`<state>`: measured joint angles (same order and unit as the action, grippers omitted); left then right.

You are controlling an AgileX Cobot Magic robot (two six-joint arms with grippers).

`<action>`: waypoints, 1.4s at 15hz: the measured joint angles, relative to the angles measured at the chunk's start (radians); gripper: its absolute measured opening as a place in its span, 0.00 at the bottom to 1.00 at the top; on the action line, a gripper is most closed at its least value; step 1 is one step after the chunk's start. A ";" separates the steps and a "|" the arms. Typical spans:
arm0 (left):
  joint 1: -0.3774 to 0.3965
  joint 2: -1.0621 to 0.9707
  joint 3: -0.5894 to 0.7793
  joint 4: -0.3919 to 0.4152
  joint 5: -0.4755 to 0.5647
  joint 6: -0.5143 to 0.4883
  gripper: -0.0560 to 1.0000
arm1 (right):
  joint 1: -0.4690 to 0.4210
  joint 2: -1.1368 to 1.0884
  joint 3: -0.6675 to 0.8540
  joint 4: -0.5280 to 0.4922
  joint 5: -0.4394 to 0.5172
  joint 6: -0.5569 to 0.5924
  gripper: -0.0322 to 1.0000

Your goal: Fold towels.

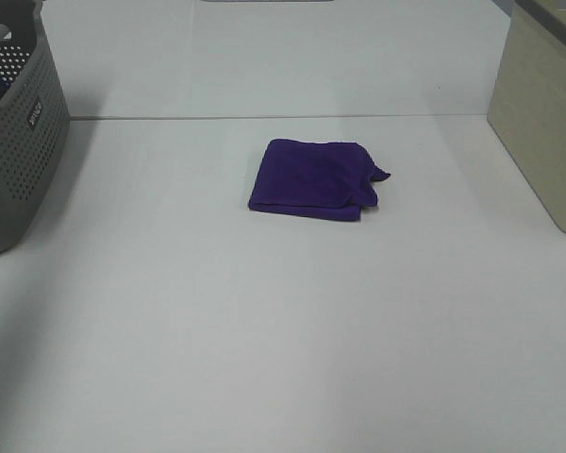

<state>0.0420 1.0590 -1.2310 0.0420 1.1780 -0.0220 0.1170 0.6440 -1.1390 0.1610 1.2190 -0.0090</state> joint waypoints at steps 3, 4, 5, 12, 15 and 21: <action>0.000 -0.401 0.293 0.032 -0.011 0.014 0.79 | 0.000 -0.234 0.109 -0.001 0.001 -0.005 0.90; 0.000 -0.539 0.353 0.033 -0.006 0.022 0.79 | 0.000 -0.293 0.161 0.000 0.002 -0.005 0.90; 0.000 -0.649 0.403 0.034 0.007 0.034 0.79 | 0.000 -0.347 0.210 -0.002 0.003 -0.005 0.90; 0.000 -1.064 0.562 0.038 0.043 0.059 0.79 | 0.000 -0.638 0.490 -0.049 -0.003 -0.077 0.90; 0.000 -1.064 0.645 -0.022 0.041 0.059 0.79 | 0.000 -0.648 0.588 -0.056 -0.033 -0.089 0.90; 0.000 -1.064 0.712 -0.127 -0.085 0.087 0.79 | 0.000 -0.648 0.685 -0.056 -0.106 -0.092 0.89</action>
<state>0.0420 -0.0050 -0.5190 -0.0850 1.0930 0.0650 0.1170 -0.0040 -0.4540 0.1050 1.1130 -0.1010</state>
